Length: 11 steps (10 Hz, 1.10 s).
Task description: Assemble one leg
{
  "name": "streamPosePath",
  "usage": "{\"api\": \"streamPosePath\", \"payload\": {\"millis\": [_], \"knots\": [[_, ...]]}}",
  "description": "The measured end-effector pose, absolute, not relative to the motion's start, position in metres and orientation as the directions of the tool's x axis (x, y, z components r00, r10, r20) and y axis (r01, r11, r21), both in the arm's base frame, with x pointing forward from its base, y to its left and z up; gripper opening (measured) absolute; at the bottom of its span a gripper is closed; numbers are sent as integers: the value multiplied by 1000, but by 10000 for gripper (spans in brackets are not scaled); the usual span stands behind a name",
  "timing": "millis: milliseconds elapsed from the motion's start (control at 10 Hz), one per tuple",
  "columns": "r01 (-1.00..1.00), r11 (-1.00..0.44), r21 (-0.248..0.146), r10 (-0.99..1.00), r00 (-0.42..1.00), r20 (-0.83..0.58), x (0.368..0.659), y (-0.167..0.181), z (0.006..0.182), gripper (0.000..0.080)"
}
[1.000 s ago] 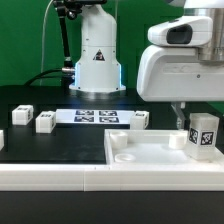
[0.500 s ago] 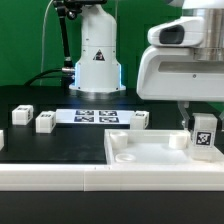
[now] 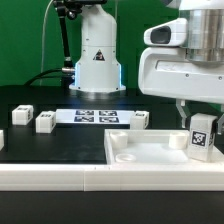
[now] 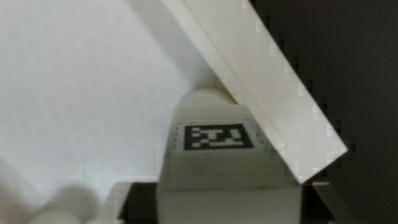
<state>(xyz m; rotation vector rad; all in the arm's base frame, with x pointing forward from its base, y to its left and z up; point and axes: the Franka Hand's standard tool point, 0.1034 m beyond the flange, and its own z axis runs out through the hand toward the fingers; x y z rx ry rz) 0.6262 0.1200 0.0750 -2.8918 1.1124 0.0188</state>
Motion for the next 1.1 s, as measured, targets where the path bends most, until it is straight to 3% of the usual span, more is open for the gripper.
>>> {"api": "streamPosePath", "payload": {"millis": [500,700,800,900,1100], "knots": [[-966,-256,-19,-965,257,-46,626,120,74,291],[-986,-165,-17,-984,166,-63,627,118,74,291],[-991,-135,-16,-988,136,-69,626,120,74,364],[-989,-150,-17,-986,151,-70,626,120,74,364],[-976,-218,-1,-973,218,-73,623,124,74,619]]}}
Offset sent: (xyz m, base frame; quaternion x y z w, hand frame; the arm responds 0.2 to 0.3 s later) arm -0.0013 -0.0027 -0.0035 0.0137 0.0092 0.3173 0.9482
